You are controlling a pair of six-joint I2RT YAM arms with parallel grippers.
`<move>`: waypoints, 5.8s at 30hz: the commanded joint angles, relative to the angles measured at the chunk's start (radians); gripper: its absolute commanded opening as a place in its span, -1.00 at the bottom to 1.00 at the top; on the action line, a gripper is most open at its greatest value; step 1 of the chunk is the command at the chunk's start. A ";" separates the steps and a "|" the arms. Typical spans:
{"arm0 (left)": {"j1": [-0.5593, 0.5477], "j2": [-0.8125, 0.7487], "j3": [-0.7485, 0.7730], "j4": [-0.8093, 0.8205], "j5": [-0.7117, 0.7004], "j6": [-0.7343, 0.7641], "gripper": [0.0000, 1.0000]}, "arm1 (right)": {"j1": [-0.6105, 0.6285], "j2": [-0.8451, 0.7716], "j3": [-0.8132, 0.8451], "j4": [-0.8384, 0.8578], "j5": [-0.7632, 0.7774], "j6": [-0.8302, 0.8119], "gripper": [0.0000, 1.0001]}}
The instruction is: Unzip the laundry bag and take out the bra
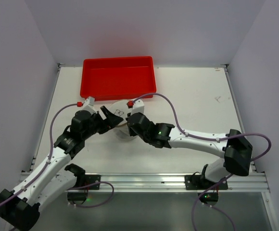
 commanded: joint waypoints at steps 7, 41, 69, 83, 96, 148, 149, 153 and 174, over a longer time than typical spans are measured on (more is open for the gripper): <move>0.006 -0.076 0.041 -0.165 -0.037 -0.077 0.65 | 0.006 0.050 0.090 0.020 0.042 0.030 -1.00; 0.006 -0.031 -0.031 -0.080 -0.136 -0.334 0.70 | 0.055 0.013 -0.017 0.157 0.005 0.045 -1.00; 0.006 -0.047 -0.114 0.000 -0.163 -0.340 -0.36 | 0.109 0.019 -0.031 0.206 0.001 0.043 -1.00; 0.008 -0.083 0.015 -0.159 -0.266 -0.120 -1.00 | 0.098 -0.079 -0.092 0.079 0.047 -0.039 -1.00; 0.009 -0.150 0.012 -0.063 -0.097 0.086 -1.00 | -0.052 -0.224 -0.255 0.060 -0.003 -0.042 -1.00; 0.020 -0.138 0.044 -0.310 0.013 -0.153 0.64 | 0.089 -0.036 -0.094 0.273 0.082 0.177 -1.00; 0.020 -0.138 0.044 -0.317 0.010 -0.164 0.64 | 0.092 -0.033 -0.092 0.279 0.086 0.177 -1.00; 0.020 -0.167 0.039 -0.343 0.010 -0.204 0.67 | 0.107 -0.019 -0.082 0.284 0.109 0.169 -1.00; 0.020 -0.106 -0.076 -0.236 -0.011 -0.403 0.56 | 0.187 -0.025 -0.198 0.427 0.168 0.112 -1.00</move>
